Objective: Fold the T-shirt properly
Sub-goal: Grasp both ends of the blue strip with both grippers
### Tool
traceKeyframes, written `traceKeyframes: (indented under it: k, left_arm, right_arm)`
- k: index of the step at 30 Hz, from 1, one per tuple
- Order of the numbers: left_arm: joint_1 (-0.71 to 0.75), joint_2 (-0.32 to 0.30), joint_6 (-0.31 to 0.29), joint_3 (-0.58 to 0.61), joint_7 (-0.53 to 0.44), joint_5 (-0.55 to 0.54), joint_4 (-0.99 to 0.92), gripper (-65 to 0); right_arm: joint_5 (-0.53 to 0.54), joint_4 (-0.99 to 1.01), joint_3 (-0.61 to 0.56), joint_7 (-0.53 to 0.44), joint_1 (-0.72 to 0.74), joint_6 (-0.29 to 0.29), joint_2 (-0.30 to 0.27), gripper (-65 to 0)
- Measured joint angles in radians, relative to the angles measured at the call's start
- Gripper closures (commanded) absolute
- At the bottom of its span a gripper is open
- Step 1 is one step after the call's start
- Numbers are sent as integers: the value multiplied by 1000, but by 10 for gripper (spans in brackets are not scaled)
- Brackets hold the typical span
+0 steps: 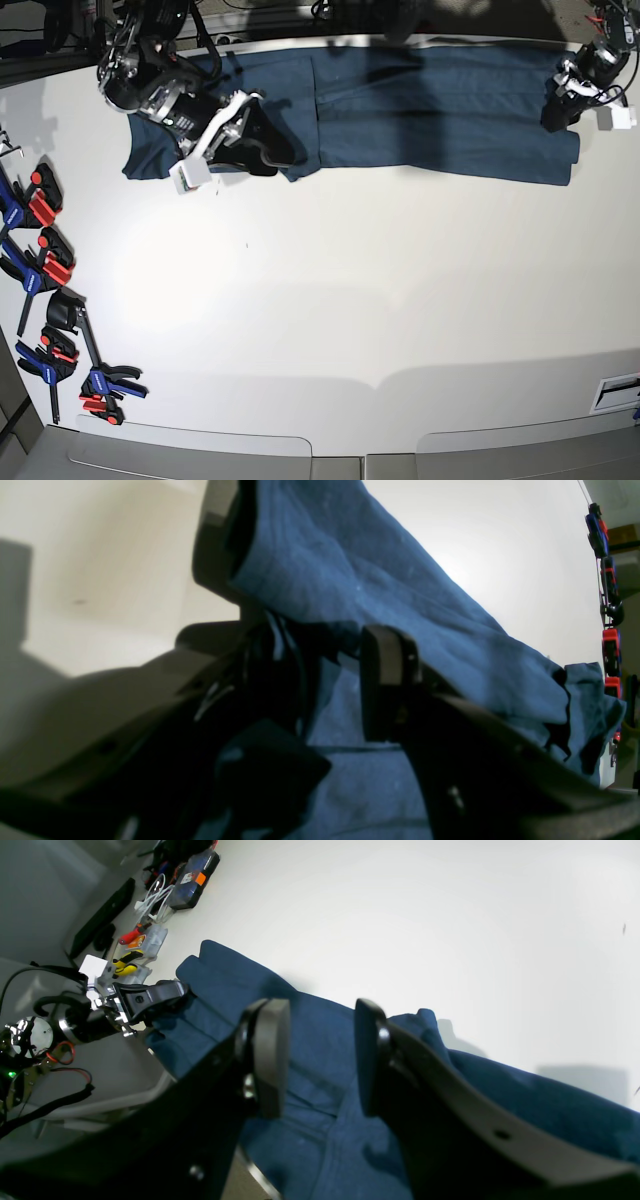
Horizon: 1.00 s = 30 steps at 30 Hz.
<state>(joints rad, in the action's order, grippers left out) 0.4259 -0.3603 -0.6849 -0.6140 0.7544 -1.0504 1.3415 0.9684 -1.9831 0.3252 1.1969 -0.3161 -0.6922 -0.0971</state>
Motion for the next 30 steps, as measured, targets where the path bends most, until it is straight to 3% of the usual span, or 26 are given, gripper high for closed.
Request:
traceKeyframes:
  k: [8, 11, 15, 19, 23, 28, 30]
  left_arm:
    - [-42, 19, 0, 0, 2, 0, 0, -244]
    - [-44, 30, 7, 0, 1, 50, 0, -173]
    - [-44, 33, 11, 0, 4, 61, -1, -9]
    - [-44, 33, 11, 0, 0, 60, -1, 0]
    - [-44, 33, 2, 0, 0, 54, -1, 0]
    - [-44, 33, 2, 0, 15, -40, 0, 0]
    - [-44, 33, 0, 0, 48, -62, 7, 0]
  right_arm:
    - [0, 0, 0, 0, 0, 0, 0, -201]
    - [0, 0, 0, 0, 0, 0, 0, -201]
    - [0, 0, 0, -1, 0, 0, 0, -201]
    - [-1, 0, 0, -1, 0, 0, 0, -201]
    - [-121, 0, 0, -35, 0, 0, 0, -201]
    - [-299, 0, 0, -101, 0, 0, 0, -201]
    - [-374, 0, 0, -121, 0, 38, 0, -201]
